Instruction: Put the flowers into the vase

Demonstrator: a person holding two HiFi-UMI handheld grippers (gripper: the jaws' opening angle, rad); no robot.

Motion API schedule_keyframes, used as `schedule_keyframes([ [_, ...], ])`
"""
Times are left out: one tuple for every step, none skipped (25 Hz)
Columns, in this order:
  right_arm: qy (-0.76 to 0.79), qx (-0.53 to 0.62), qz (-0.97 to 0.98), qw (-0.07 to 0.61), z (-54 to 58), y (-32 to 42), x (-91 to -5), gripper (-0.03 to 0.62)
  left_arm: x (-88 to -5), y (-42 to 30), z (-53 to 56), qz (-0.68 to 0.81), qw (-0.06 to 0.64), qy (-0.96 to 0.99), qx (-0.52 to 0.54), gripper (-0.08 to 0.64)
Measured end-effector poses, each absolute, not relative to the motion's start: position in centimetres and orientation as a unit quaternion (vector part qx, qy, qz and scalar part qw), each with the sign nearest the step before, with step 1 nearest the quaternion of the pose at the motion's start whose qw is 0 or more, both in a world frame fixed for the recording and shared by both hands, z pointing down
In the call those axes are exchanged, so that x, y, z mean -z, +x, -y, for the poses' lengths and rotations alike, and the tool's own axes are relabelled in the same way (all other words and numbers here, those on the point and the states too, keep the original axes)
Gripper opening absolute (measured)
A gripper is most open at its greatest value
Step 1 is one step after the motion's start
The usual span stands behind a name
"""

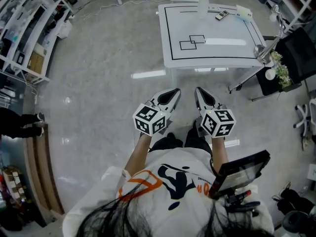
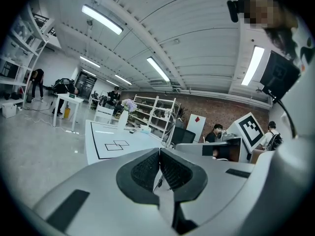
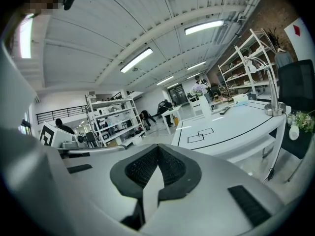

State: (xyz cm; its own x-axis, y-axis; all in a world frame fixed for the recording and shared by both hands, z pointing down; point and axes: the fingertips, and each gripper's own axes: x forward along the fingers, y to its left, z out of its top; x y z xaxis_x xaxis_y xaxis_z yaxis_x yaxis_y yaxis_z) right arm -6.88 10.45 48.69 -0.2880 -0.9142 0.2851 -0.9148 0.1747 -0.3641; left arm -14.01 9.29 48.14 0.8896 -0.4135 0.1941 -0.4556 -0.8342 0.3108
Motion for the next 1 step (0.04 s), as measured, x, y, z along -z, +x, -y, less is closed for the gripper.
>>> schedule_keyframes([
  [0.596, -0.238, 0.767, 0.001, -10.45, -6.85, -48.67, 0.014, -48.14, -13.98, -9.3, 0.228, 0.177, 0.956, -0.06, 0.012],
])
